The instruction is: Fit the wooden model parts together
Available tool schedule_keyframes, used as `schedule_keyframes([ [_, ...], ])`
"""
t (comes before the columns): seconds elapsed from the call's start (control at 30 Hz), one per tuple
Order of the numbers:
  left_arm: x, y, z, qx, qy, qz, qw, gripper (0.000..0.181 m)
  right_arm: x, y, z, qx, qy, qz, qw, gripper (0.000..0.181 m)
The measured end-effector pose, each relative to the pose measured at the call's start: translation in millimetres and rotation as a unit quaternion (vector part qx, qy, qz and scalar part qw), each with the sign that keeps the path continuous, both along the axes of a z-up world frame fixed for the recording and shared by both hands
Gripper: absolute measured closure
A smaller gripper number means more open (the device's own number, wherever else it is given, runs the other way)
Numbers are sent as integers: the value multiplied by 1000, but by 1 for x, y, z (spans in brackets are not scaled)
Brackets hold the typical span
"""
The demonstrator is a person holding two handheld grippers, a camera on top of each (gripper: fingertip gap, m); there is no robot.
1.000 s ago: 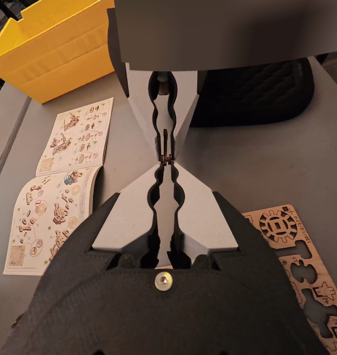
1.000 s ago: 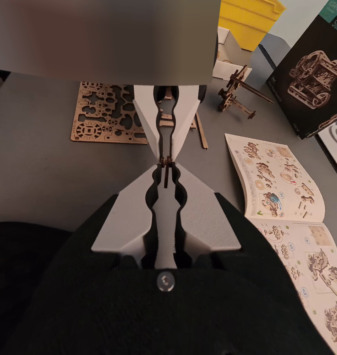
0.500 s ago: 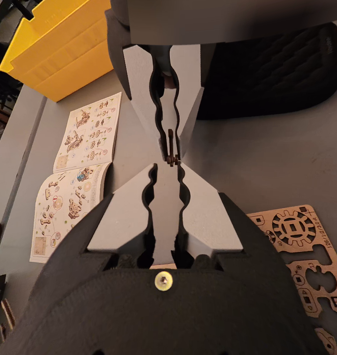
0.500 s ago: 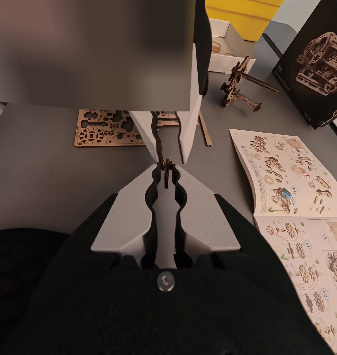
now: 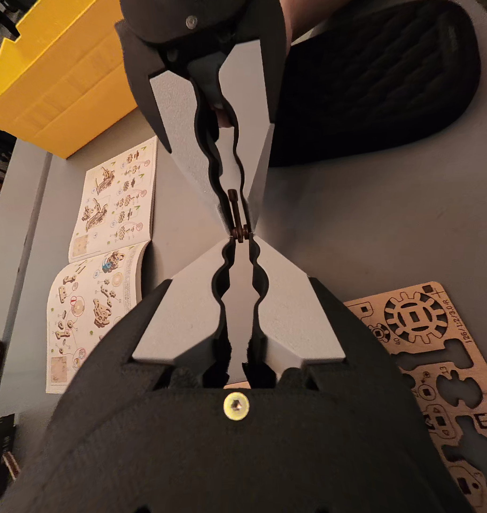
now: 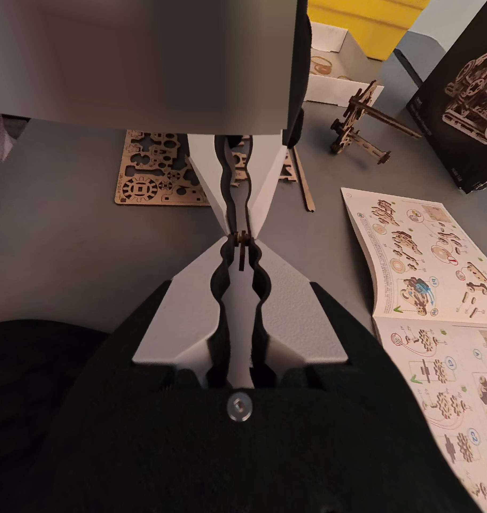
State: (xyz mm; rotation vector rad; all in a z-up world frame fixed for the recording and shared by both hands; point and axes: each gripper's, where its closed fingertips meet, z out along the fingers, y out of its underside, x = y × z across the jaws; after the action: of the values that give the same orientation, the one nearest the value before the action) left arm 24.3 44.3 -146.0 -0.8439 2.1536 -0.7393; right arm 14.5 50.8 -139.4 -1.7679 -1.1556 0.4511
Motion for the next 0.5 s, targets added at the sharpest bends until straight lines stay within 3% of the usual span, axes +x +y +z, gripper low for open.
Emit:
schedule_keyframes([
  [0.1, 0, 3, -3, -5, 8, 7, 1000, 174, 1, 3, -3, -15, 0, -8, 1000, 173],
  [0.23, 1, 5, 7, -72, 10, 25, 997, 172, 4, 5, 3, -39, 39, -10, 998, 173],
  [0.5, -2, 1, 2, -46, 14, 12, 999, 173, 2, 2, -4, -9, -12, -2, 1000, 172],
])
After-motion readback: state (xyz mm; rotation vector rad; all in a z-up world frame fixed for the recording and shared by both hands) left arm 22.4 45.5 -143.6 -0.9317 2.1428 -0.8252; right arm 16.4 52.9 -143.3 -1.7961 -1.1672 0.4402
